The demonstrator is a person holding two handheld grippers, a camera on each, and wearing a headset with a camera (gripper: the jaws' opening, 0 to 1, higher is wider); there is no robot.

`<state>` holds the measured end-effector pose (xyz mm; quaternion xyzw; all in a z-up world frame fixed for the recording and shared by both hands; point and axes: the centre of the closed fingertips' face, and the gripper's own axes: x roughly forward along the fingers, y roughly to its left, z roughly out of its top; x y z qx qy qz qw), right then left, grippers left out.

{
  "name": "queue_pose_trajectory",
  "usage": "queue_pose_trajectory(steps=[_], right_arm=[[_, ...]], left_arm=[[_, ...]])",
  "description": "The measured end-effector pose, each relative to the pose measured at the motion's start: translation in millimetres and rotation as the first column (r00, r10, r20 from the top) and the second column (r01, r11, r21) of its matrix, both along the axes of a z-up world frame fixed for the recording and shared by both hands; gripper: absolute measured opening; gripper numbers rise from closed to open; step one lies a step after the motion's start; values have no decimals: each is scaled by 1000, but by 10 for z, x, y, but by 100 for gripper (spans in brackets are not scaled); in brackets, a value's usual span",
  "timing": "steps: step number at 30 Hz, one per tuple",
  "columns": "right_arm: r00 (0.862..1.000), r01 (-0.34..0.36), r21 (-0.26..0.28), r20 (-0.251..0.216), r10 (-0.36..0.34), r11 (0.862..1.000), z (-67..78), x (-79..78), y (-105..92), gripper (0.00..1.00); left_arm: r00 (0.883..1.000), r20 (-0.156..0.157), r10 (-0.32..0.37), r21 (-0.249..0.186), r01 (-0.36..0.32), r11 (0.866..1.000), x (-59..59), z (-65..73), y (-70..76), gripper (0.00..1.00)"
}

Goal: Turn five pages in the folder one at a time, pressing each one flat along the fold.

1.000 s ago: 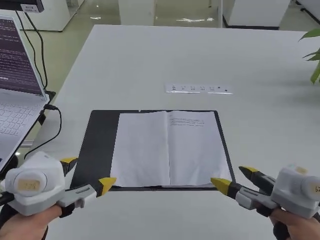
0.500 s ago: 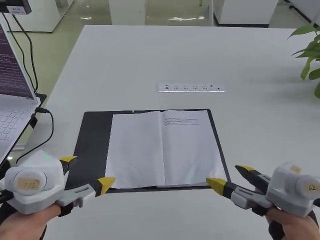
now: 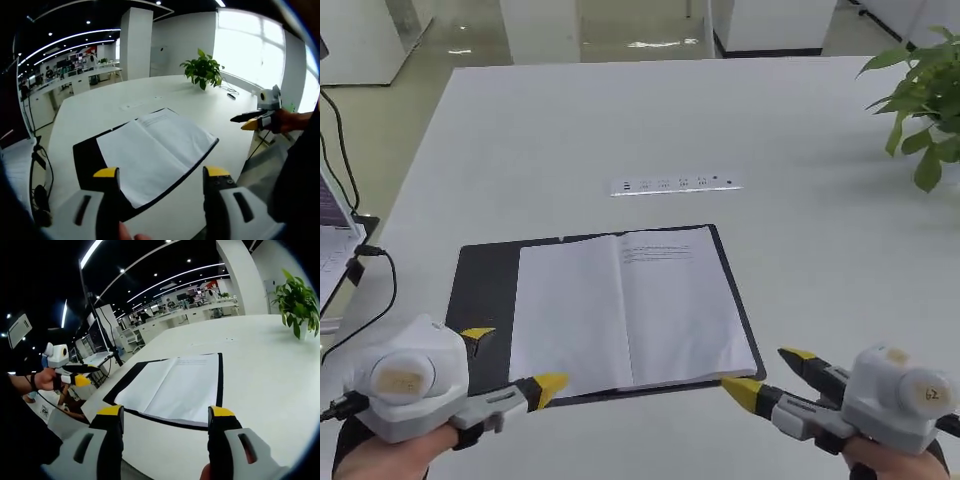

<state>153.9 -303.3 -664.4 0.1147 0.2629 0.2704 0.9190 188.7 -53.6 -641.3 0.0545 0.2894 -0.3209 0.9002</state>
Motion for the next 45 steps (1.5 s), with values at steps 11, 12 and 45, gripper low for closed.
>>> queue_pose_trajectory(steps=[11,12,45], right_arm=[[999,32,18,-15,-31,999,-53,-76,-39,67],[999,34,19,-15,-33,999,-57,-85,-54,67],[998,-58,19,-36,59,998,-117,-168,-143,67]], left_arm=[[997,10,-79,-4,79,997,174,16,-436,66],[996,12,-83,-12,83,996,198,34,-493,66],[957,-25,-288,14,288,958,592,-165,-1994,64]])
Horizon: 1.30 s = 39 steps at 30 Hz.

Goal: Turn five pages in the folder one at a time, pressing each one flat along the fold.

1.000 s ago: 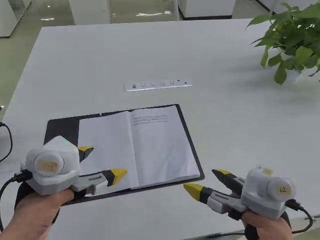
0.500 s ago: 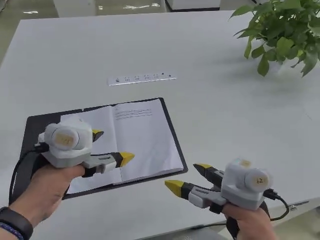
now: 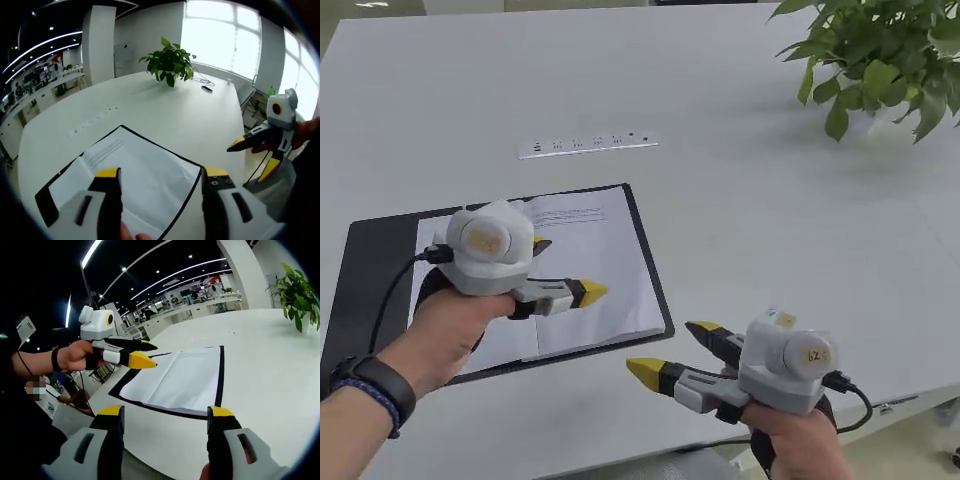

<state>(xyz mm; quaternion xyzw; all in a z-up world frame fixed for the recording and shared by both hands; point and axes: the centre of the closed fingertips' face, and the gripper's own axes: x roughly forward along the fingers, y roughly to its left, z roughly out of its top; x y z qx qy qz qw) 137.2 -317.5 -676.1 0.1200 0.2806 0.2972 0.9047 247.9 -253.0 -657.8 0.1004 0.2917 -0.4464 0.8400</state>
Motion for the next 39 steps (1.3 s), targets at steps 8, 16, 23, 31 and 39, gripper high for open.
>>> queue_pose_trajectory(steps=[8,16,23,31,39], right_arm=[[1000,-23,-14,-6,23,1000,-26,-4,-51,67],[999,-43,-26,-10,43,999,-42,17,-52,68],[999,-45,-23,-20,45,999,-58,24,-54,68],[998,-58,-22,-40,57,998,-110,-13,-49,67],[998,-45,-13,-48,44,999,-126,24,-90,66]], left_arm=[[999,-37,-34,24,35,999,8,-236,-276,64],[995,-66,-80,85,85,993,-5,-580,-511,65],[993,-74,-91,160,102,982,18,-903,-591,66],[993,-106,-41,169,59,984,45,-1093,-669,69],[993,-98,-70,212,90,973,-34,-1223,-663,72]])
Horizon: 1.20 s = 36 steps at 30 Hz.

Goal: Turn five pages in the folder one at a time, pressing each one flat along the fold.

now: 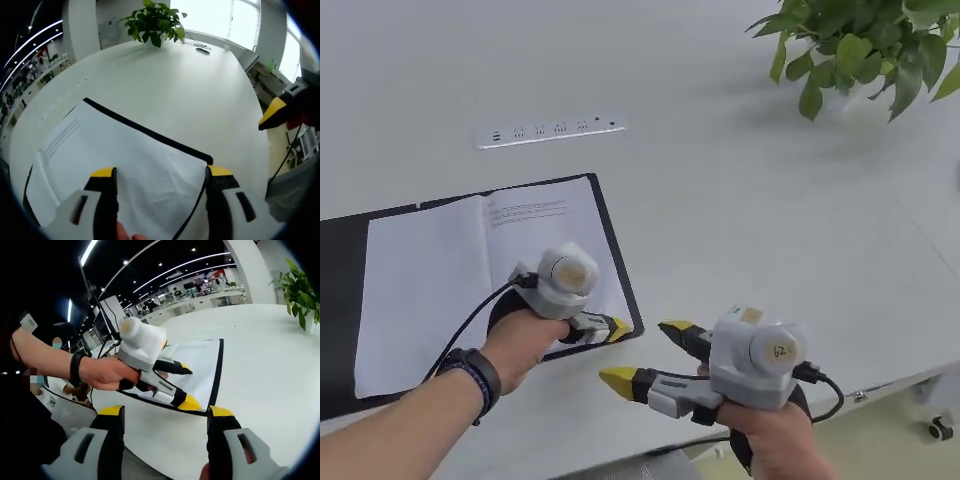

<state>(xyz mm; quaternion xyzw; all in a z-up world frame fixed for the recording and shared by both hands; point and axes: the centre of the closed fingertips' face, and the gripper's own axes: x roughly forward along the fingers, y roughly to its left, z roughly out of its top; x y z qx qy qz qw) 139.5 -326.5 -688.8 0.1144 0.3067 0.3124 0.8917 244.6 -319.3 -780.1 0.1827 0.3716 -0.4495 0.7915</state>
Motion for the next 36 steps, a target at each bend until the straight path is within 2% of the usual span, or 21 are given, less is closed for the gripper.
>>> queue_pose_trajectory(steps=[2,6,11,16,22,23,24,25,30,33,36], right_arm=[[1000,3,0,-3,-3,1000,-7,6,-10,66],[1000,1,1,-8,-1,1000,-33,20,-12,65],[1000,3,8,-15,-3,1000,-50,48,1,64],[1000,4,11,-15,-4,1000,-56,126,3,63],[1000,6,17,-12,-6,1000,-68,257,-22,62],[1000,14,30,-14,-14,999,-77,306,-49,61],[1000,26,68,-17,-25,997,-65,369,-63,60],[999,30,80,-20,-28,996,-62,392,-68,59],[998,67,110,-9,-66,992,-47,695,-198,57],[997,76,167,-24,-73,983,-66,850,-193,53],[997,78,191,-38,-72,979,-119,952,-169,50]], left_arm=[[1000,-2,0,-1,0,1000,18,-8,3,71],[1000,-13,16,-32,-16,999,43,17,23,70],[1000,-11,24,-42,-24,999,78,22,45,65],[1000,12,6,-29,-6,1000,89,17,71,60],[1000,21,4,-33,-3,999,110,12,91,57],[1000,24,5,-36,-4,999,114,10,94,57],[1000,24,7,-40,-6,999,118,10,101,57],[1000,24,10,-47,-9,999,123,18,100,56],[1000,23,14,-56,-13,998,144,19,112,53],[999,22,29,-68,-27,997,157,20,114,51],[999,25,31,-72,-29,997,154,20,109,51]])
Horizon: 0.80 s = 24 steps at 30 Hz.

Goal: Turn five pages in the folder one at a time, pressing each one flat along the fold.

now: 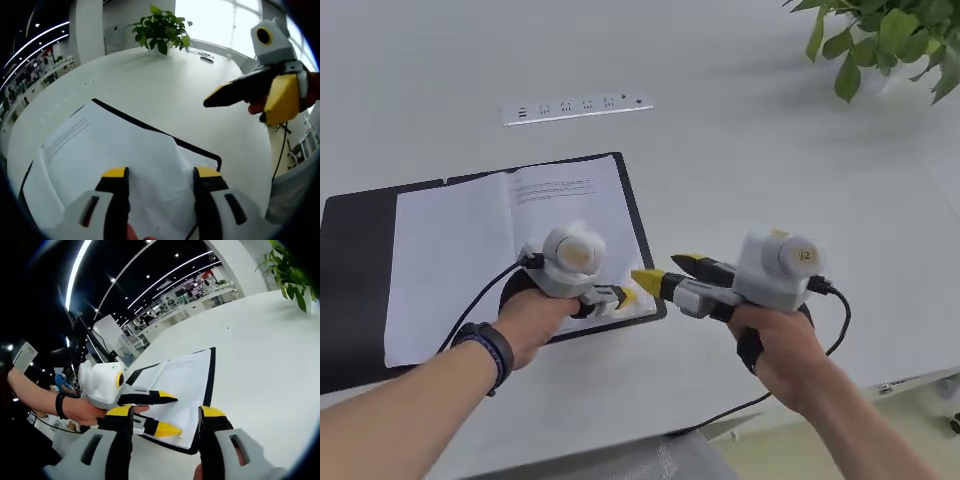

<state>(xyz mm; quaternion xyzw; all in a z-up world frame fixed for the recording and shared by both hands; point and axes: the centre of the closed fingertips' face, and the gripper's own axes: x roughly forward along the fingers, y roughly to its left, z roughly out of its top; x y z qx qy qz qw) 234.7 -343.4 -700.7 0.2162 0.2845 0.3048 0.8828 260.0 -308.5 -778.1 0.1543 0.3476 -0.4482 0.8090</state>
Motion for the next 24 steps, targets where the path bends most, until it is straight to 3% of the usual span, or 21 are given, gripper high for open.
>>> queue_pose_trajectory(steps=[9,13,24], right_arm=[[999,-21,17,-49,21,1000,-177,117,129,46],[996,8,99,-84,0,995,-216,193,173,44],[991,12,114,-137,4,993,-386,323,230,43]], left_arm=[[1000,-2,4,-11,-4,1000,4,-4,-5,51],[1000,-2,7,-22,-7,1000,4,2,-5,51],[1000,-11,27,-44,-28,999,16,6,-8,50]])
